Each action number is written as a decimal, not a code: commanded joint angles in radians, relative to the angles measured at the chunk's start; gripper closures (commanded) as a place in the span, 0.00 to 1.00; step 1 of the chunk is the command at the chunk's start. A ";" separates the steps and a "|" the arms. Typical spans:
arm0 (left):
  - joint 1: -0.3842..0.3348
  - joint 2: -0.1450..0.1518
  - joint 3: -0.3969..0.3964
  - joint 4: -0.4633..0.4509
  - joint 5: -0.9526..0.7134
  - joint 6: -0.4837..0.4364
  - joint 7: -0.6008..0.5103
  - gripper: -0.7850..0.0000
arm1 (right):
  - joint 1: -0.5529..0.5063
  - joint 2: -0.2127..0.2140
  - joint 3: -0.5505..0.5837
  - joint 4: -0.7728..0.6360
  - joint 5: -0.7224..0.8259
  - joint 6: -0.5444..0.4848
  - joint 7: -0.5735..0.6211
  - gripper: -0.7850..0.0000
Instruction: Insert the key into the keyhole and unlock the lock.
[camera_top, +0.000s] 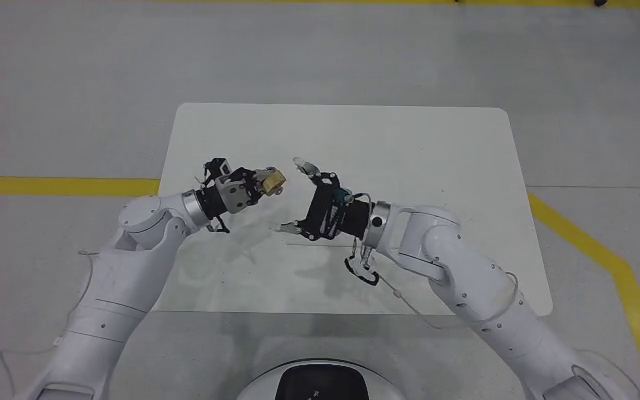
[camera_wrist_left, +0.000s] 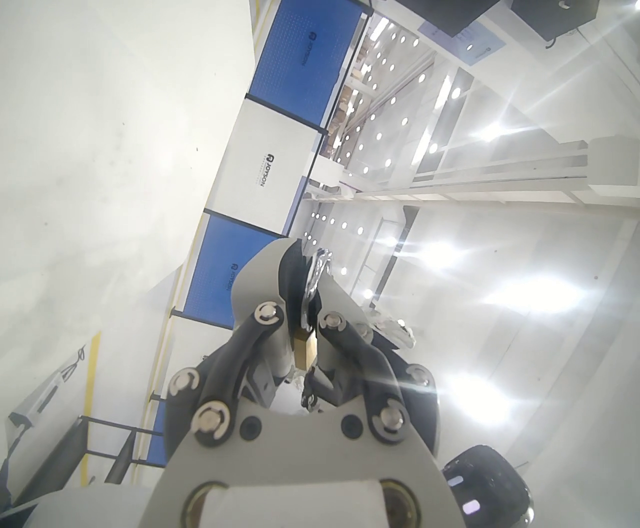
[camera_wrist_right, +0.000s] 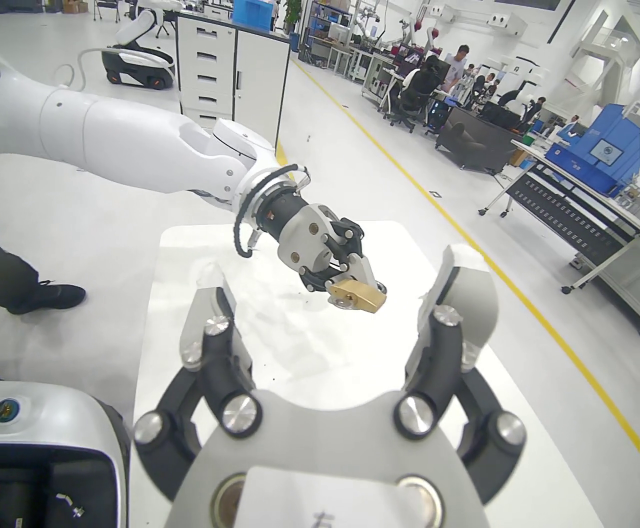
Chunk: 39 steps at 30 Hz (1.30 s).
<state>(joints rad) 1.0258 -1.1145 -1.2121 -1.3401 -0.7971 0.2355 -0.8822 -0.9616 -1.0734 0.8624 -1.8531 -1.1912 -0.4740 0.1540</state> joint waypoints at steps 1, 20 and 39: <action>-0.004 0.001 0.002 -0.006 0.003 0.021 -0.008 1.00 | 0.001 -0.002 -0.001 0.008 -0.027 0.003 -0.007 0.92; -0.073 -0.008 0.042 0.061 -0.068 0.211 -0.062 1.00 | 0.007 -0.020 -0.032 -0.001 -0.324 0.011 0.035 0.62; -0.051 -0.002 0.020 0.028 -0.081 0.196 -0.065 1.00 | 0.017 -0.049 -0.035 0.033 -0.359 0.045 0.045 1.00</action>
<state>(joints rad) 0.9723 -1.1162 -1.1928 -1.3112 -0.8780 0.4337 -0.9489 -0.9403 -1.1223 0.8240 -1.8226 -1.5484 -0.4379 0.2025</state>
